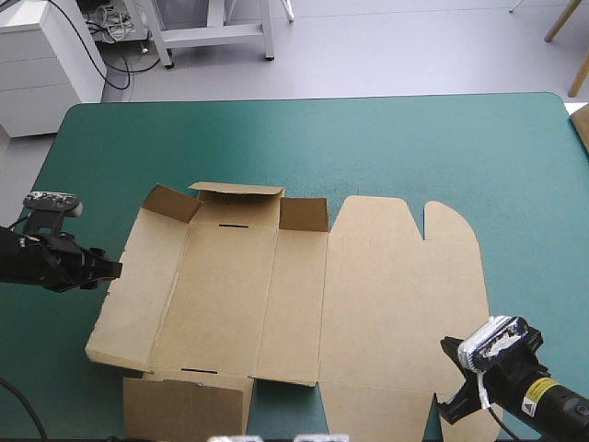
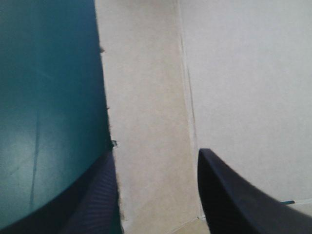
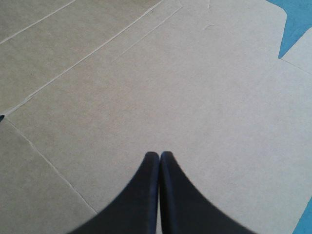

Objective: Fold the box

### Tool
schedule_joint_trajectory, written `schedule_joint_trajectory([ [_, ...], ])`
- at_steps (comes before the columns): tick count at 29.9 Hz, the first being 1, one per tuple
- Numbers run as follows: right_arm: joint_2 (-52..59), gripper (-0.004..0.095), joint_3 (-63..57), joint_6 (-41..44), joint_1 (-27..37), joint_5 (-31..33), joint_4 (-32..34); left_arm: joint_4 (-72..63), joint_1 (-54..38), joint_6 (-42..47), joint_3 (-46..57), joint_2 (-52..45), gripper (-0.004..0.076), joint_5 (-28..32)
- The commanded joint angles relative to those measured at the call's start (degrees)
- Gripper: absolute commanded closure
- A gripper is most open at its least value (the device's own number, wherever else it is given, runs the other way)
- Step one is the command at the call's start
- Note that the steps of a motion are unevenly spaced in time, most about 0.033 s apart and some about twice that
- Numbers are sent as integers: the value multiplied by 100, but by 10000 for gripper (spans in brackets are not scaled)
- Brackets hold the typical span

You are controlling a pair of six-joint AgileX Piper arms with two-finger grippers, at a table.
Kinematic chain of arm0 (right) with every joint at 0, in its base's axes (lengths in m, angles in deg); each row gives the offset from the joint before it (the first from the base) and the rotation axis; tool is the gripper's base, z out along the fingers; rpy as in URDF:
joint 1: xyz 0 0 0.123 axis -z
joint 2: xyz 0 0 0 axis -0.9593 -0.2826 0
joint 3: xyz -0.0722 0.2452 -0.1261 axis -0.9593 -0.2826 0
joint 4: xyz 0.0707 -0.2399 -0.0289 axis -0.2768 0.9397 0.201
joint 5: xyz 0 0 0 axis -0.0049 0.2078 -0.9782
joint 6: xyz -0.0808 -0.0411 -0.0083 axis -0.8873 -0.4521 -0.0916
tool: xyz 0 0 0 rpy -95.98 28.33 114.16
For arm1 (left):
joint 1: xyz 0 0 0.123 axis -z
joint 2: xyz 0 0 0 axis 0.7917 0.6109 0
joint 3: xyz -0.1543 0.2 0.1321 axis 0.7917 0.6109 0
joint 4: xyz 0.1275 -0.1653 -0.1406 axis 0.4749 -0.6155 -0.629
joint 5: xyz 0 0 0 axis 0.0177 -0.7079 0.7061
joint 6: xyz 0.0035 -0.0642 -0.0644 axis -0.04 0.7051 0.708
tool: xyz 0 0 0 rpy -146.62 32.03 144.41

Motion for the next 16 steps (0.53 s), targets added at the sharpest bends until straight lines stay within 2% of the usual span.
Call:
schedule_joint_trajectory([
  [1,-27,929,138,-40,40,-381,-41,-309,-373,-218,-168,144,355,-200],
  [16,-27,929,138,-40,40,-381,-41,-466,-455,-231,-168,1708,355,-236],
])
